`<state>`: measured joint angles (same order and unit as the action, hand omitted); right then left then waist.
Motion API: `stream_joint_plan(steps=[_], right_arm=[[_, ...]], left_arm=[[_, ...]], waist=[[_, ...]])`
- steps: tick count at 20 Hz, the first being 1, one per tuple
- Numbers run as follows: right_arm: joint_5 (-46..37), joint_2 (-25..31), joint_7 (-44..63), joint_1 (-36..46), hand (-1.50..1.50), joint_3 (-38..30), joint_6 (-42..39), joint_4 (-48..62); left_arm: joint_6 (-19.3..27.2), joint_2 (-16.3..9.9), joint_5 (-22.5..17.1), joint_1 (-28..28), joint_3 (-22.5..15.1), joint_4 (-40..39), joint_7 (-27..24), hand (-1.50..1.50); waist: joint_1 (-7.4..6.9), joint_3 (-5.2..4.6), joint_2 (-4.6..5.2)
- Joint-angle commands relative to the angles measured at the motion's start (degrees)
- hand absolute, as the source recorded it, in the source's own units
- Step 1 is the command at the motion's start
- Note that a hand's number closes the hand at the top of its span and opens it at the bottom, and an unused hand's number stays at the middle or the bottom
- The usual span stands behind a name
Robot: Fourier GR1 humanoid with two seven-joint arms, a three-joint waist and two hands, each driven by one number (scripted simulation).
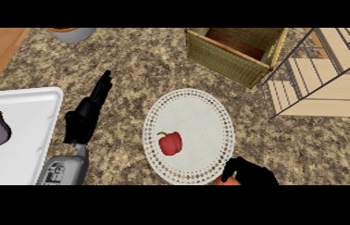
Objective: Pick the squash from the placemat and place it in the tiered shelf
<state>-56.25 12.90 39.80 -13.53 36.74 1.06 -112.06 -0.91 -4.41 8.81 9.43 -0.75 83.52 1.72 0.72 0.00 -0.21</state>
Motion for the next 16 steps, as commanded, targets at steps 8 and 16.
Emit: stream_joint_plan(steps=[8,16], right_arm=[[-5.2,-1.07,1.9,-8.08,1.5,4.96,7.66,-26.95],[-12.9,-1.76,13.28,-0.26,1.5,0.0,-1.82,-37.72]], left_arm=[[-0.58,0.06,-0.55,-1.79,0.68,-2.71,-4.6,0.0],[0.01,0.86,0.06,-0.11,-0.54,0.85,1.3,0.0]], waist=[[0.14,-0.06,0.01],[0.09,-0.14,-0.16]])
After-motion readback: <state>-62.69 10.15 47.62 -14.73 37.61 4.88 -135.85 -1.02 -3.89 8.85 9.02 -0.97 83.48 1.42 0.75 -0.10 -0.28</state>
